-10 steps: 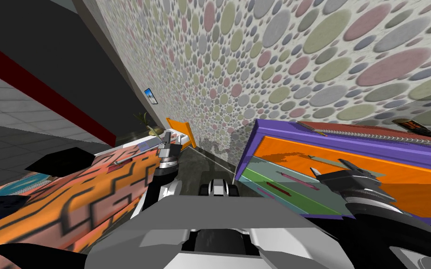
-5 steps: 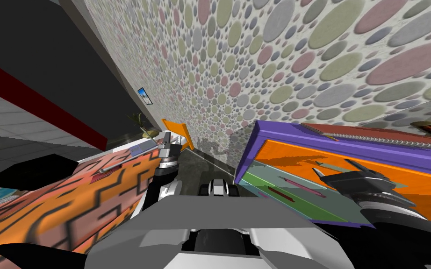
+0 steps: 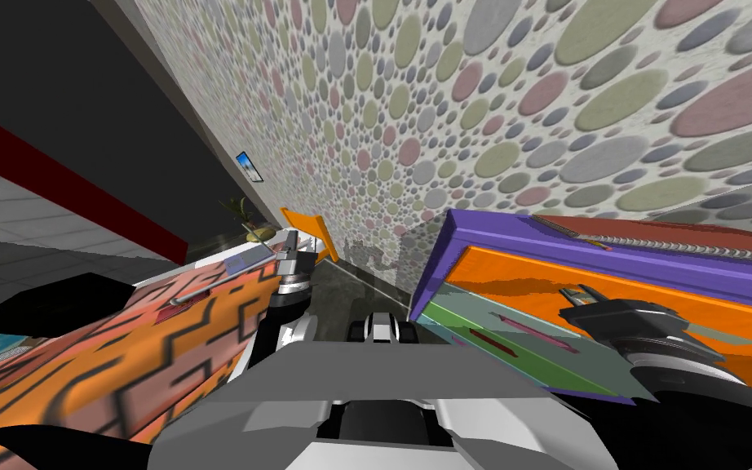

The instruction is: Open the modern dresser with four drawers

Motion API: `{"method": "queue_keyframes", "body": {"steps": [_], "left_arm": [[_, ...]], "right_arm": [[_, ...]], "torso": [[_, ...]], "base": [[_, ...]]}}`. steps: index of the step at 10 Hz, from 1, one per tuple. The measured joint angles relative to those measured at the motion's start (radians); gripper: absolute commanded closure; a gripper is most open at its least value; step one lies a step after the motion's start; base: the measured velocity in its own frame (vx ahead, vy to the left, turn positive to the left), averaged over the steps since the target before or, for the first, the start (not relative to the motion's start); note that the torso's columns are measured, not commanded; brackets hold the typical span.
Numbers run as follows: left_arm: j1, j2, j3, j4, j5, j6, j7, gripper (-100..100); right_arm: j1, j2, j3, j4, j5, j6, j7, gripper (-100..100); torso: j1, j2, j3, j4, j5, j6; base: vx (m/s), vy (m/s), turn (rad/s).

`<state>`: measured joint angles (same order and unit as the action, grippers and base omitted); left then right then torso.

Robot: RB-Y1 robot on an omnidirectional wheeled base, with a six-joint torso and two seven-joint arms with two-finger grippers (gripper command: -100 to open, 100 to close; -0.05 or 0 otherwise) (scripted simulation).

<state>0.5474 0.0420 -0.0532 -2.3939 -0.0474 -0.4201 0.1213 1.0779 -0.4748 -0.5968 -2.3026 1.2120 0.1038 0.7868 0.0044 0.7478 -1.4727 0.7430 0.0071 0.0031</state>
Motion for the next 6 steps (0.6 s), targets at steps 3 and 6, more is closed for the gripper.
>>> {"method": "queue_keyframes", "body": {"steps": [3,6], "left_arm": [[0.000,0.000,0.000,0.000,0.000,0.000,0.000,0],[0.000,0.000,0.000,0.000,0.000,0.000,0.000,0]], "right_arm": [[0.010,0.007,-0.002,-0.019,0.005,-0.010,-0.003,100],[0.014,0.018,0.006,-0.027,0.011,-0.023,-0.002,100]], "torso": [[0.004,0.000,0.000,0.001,0.002,0.001],[0.001,-0.004,-0.002,-0.001,0.000,-0.002]], "base": [[-0.128,0.087,-0.041],[-0.144,0.074,-0.050]]}}
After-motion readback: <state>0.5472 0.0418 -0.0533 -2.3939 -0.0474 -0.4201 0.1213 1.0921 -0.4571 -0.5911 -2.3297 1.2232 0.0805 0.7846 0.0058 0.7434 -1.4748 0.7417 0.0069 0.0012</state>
